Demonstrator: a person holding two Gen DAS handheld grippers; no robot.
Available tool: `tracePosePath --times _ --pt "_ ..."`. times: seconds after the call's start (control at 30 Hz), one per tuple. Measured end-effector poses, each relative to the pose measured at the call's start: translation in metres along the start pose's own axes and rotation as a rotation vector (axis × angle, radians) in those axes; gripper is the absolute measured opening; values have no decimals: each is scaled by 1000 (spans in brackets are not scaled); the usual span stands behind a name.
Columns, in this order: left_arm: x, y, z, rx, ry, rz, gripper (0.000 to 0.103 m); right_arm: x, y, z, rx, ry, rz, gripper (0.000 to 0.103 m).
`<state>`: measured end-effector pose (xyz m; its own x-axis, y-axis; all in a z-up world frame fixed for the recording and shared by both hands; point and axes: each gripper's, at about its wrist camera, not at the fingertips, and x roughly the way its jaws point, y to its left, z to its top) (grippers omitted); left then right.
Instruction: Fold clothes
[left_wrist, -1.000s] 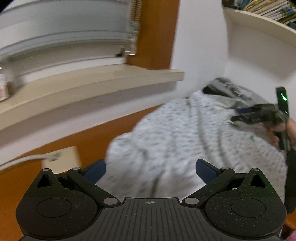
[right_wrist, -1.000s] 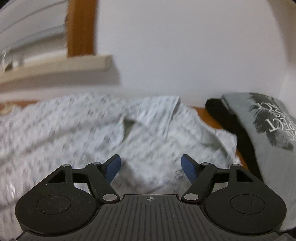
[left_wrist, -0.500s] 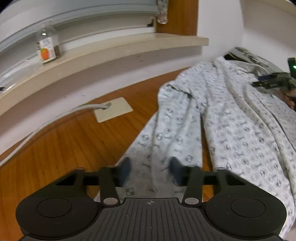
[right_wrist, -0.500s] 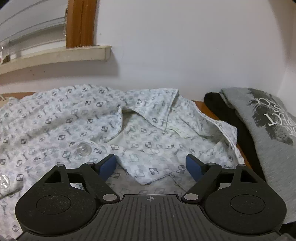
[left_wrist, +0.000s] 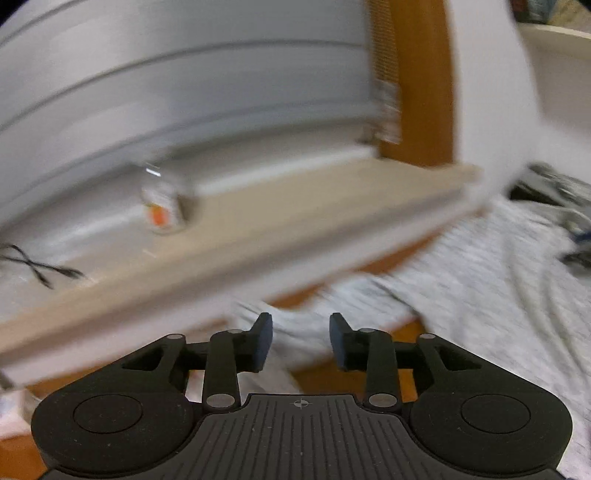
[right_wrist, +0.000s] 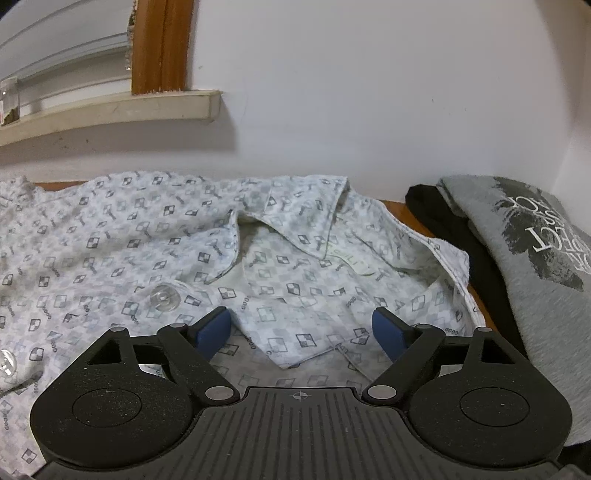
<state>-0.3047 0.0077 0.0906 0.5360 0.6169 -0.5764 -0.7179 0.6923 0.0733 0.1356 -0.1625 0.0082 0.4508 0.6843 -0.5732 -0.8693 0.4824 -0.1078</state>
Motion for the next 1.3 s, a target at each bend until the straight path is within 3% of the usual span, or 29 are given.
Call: tracePosePath --times 0.07,0.33,0.4,0.43,0.5,0.53,0.57,0.77,1.0,1.3 --pt "1 -13 -9 0 28 -54 57 0 -1 1 5 2 4 83" --pt "7 -64 -43 -2 140 -272 56 1 -2 2 8 4 6 84" --pt "11 -66 -47 4 165 -278 51 1 -3 2 9 5 6 84" --pt "13 -65 -47 11 162 -273 48 1 -3 2 9 5 7 84" --pt "16 -64 -48 29 153 -259 31 2 -3 2 10 5 7 84" --pt "18 -64 -48 38 148 -253 12 2 -3 2 13 7 5 85" --pt "20 -63 -47 46 142 -247 2 2 -4 2 16 9 3 87" --pt "31 -57 -41 97 119 -180 2 4 -10 1 93 30 5 90" --pt "80 -31 -10 113 138 -73 2 -10 4 -7 141 39 -18 90" --pt "126 -25 23 170 171 -56 2 -32 27 -19 132 29 -44 89"
